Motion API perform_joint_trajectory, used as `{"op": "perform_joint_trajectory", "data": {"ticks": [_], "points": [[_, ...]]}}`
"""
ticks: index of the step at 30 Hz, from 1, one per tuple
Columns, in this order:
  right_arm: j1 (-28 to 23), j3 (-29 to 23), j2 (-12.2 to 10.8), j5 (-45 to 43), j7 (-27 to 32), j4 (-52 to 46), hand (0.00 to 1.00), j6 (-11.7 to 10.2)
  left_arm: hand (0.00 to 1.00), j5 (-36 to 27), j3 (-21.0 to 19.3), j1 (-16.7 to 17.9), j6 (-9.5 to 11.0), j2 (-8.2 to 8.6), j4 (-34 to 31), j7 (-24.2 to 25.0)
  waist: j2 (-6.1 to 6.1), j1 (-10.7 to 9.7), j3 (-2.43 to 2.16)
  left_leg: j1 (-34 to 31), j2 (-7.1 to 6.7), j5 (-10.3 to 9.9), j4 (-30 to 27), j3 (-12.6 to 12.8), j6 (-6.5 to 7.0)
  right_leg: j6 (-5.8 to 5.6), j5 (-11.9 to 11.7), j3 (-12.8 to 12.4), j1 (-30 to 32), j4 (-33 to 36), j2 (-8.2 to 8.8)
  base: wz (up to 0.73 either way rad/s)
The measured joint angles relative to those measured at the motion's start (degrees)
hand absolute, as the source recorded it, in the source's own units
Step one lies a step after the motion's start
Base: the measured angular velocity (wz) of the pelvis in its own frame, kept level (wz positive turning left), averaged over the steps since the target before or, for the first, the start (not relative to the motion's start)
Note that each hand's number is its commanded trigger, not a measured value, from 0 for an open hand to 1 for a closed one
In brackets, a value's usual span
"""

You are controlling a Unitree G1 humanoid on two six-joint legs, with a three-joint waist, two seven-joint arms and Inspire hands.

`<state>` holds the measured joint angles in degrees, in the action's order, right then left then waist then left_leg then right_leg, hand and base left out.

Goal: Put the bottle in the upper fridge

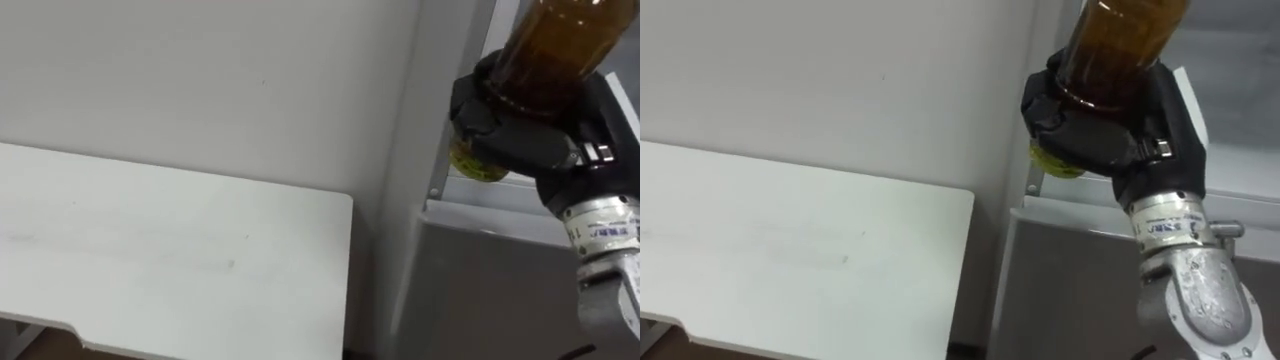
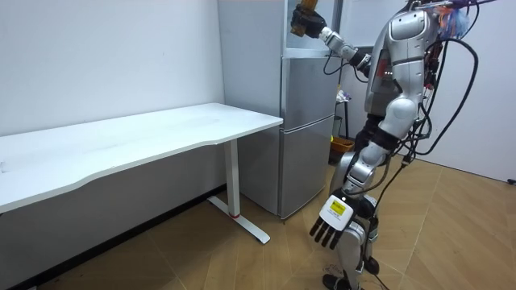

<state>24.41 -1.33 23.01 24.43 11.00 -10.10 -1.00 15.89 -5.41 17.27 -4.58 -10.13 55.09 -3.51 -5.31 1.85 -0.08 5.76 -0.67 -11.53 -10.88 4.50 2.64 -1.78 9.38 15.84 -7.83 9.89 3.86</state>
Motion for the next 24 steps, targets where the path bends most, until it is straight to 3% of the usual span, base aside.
{"op": "perform_joint_trajectory", "data": {"ticks": [8,12,17,24], "points": [[-0.68,-3.45,1.79,2.52,0.02,0.39,1.00,-0.01,0.00,0.00,-0.21,-0.21,0.90,0.00,0.11,-0.24,0.65,-0.24,-0.04,-0.01,0.03,0.00,0.10,0.05,0.00,0.00,0.00,-0.17,0.27,-0.07,-0.04,0.00],[-1.94,-4.61,1.92,2.38,0.49,0.40,1.00,-0.01,0.00,-0.04,-0.24,0.01,0.94,0.01,0.13,-0.27,0.62,-0.24,-0.03,0.01,0.01,0.00,0.31,0.13,0.00,0.00,0.00,-0.32,0.24,-0.07,-0.05,0.00],[-4.66,-5.85,3.53,2.05,1.10,0.90,1.00,0.46,0.00,0.19,-0.24,0.23,0.93,0.01,0.15,-0.25,-0.08,-0.44,0.34,-0.20,0.02,-0.03,0.35,-0.04,-0.03,0.00,0.00,-0.17,0.33,-0.08,-0.05,0.00],[-5.57,-8.06,3.66,2.31,1.50,3.91,1.00,1.18,0.00,1.82,-1.01,0.10,0.91,0.01,0.16,0.01,-0.23,-0.51,0.23,-0.25,0.01,-0.07,0.36,0.05,-0.02,0.00,0.00,-0.16,0.63,-0.05,-0.05,0.00]]}}
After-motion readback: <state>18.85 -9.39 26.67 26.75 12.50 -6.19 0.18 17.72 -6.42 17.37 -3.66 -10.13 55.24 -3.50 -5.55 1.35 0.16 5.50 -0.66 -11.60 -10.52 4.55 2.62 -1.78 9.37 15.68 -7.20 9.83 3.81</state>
